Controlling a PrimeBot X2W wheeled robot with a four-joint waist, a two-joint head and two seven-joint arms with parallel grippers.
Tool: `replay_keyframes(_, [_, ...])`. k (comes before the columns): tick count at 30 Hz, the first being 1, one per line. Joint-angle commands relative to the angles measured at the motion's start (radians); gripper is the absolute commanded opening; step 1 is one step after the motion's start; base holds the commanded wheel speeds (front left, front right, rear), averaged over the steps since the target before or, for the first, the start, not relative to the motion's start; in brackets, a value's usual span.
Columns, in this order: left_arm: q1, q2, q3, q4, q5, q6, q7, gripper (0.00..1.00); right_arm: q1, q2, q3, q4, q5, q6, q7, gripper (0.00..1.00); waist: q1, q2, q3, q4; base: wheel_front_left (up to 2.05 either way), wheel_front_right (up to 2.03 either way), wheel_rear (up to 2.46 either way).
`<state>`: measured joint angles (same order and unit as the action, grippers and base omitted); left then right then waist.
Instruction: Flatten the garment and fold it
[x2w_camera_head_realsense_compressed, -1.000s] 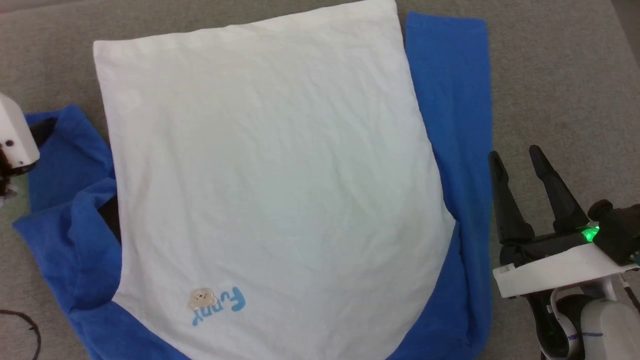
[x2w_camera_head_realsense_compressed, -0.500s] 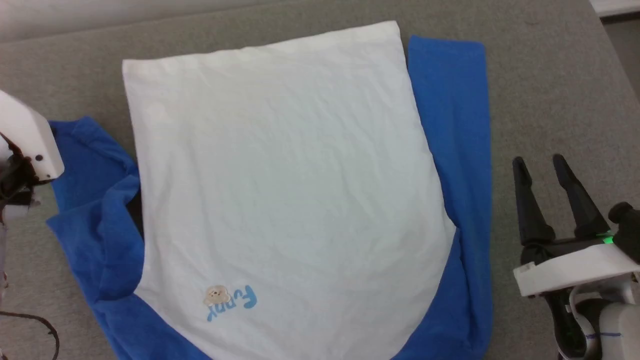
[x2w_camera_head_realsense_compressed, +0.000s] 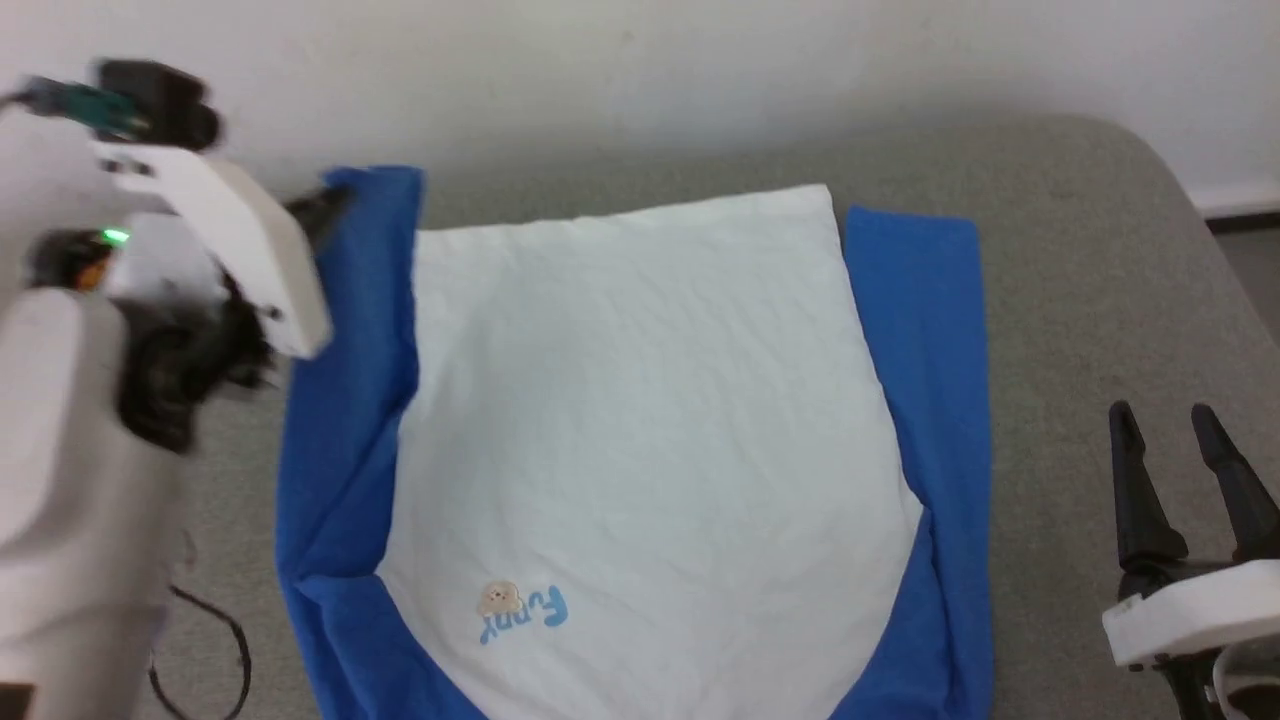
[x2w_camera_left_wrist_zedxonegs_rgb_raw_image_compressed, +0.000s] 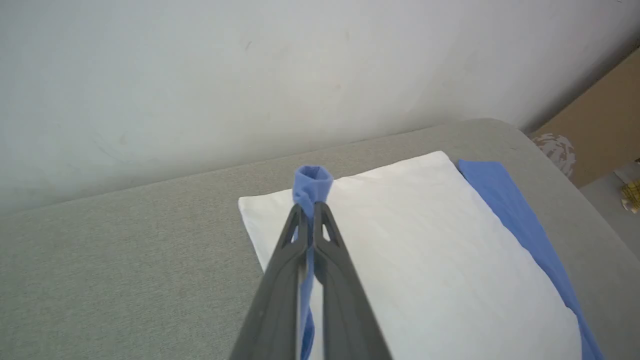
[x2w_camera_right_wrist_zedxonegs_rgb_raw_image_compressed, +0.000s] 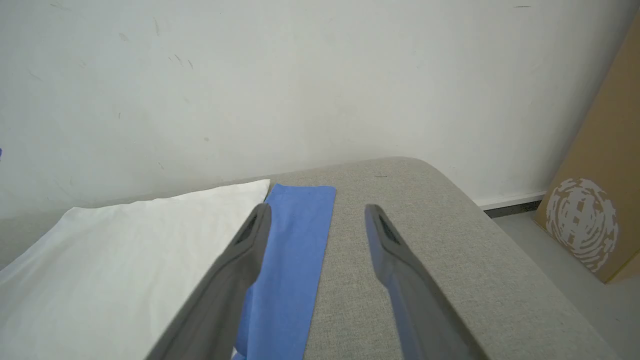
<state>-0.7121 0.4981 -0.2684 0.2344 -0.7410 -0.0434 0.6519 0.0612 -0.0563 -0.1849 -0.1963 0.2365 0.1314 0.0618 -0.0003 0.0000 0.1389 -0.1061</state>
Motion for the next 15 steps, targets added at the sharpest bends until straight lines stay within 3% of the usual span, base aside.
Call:
replay_keyframes(1, [0.030, -0.023, -0.015, -0.020, -0.014, -0.010, 0.007, 0.00, 0.014, 0.003, -0.004, -0.009, -0.006, -0.001, 0.004, 1.00, 0.0003, 0.0000, -0.077, 0.037, 0.00, 0.00, 0.00])
replay_keyframes(8, [0.142, -0.160, -0.145, -0.156, -0.023, -0.025, -0.010, 0.00, 0.052, 0.005, -0.029, -0.051, -0.010, -0.001, 0.036, 1.00, 0.0003, 0.0000, -0.112, 0.011, 0.00, 0.00, 0.00])
replay_keyframes(15, [0.258, -0.356, -0.308, -0.114, -0.017, -0.031, -0.082, 0.00, 0.060, 0.006, -0.042, -0.075, 0.010, -0.001, 0.047, 1.00, 0.0003, 0.0000, -0.078, -0.034, 0.00, 0.00, 0.00])
